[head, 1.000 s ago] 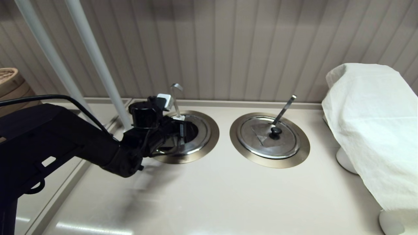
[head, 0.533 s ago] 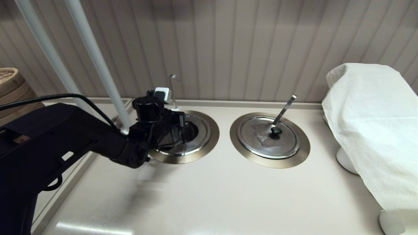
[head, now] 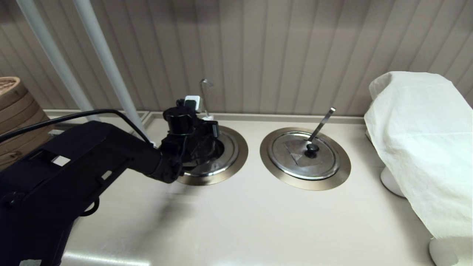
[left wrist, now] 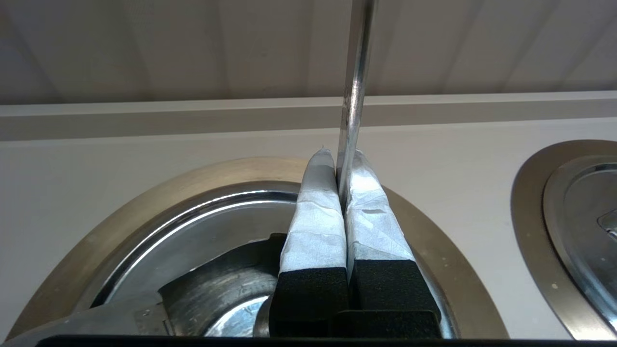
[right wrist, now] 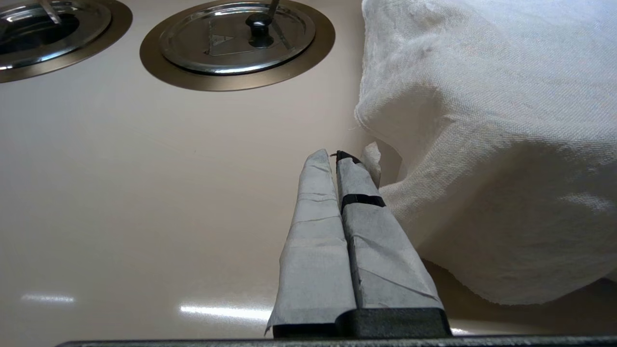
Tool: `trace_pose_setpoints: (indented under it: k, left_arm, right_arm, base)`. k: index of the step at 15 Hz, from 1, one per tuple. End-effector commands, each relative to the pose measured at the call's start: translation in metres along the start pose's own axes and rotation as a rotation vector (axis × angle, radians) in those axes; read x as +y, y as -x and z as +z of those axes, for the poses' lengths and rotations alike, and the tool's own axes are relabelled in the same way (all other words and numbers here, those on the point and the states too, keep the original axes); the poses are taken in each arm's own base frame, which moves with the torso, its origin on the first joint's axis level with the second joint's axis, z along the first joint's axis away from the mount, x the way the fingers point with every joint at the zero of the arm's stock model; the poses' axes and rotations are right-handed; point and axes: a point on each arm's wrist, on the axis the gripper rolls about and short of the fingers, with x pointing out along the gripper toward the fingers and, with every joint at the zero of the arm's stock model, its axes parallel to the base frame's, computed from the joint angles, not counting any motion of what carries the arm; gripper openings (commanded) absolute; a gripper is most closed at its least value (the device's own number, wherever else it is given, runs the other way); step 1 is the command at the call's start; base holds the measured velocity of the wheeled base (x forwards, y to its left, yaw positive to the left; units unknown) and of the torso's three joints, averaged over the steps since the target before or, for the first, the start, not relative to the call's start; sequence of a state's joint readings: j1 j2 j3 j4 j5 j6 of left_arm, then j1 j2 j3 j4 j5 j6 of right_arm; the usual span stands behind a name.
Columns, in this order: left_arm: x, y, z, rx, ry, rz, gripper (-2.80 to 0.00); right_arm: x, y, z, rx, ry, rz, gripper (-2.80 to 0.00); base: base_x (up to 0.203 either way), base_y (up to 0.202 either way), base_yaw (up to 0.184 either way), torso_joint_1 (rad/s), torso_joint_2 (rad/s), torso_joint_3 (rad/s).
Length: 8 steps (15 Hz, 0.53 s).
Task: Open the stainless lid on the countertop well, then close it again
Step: Stir with a spoon
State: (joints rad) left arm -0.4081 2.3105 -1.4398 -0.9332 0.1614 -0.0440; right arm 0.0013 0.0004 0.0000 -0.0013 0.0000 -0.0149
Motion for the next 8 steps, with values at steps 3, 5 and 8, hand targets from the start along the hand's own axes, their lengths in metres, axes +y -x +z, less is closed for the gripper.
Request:
trace_pose_setpoints:
  k: [3, 5, 8]
  left_arm:
    - [-0.025, 0.0, -0.003, -0.004, 0.061, -0.05, -2.8]
    - [-0.024, 0.006, -0.001, 0.007, 0.06, -0.049, -2.8]
    - [-0.017, 0.025, -0.001, 0.059, 0.05, -0.043, -2.8]
  right_arm:
    - [0.0, 0.0, 0.0, -0.001, 0.0, 0.0, -2.8]
    - [0.0, 0.0, 0.0, 0.001, 0.0, 0.0, -2.8]
    - [0.0, 0.0, 0.0, 0.001, 0.0, 0.0, -2.8]
  base:
    - [0.0, 0.0, 0.0, 0.0, 0.0, 0.0]
    - [0.0, 0.0, 0.0, 0.0, 0.0, 0.0]
    - [0.0, 0.0, 0.0, 0.0, 0.0, 0.0]
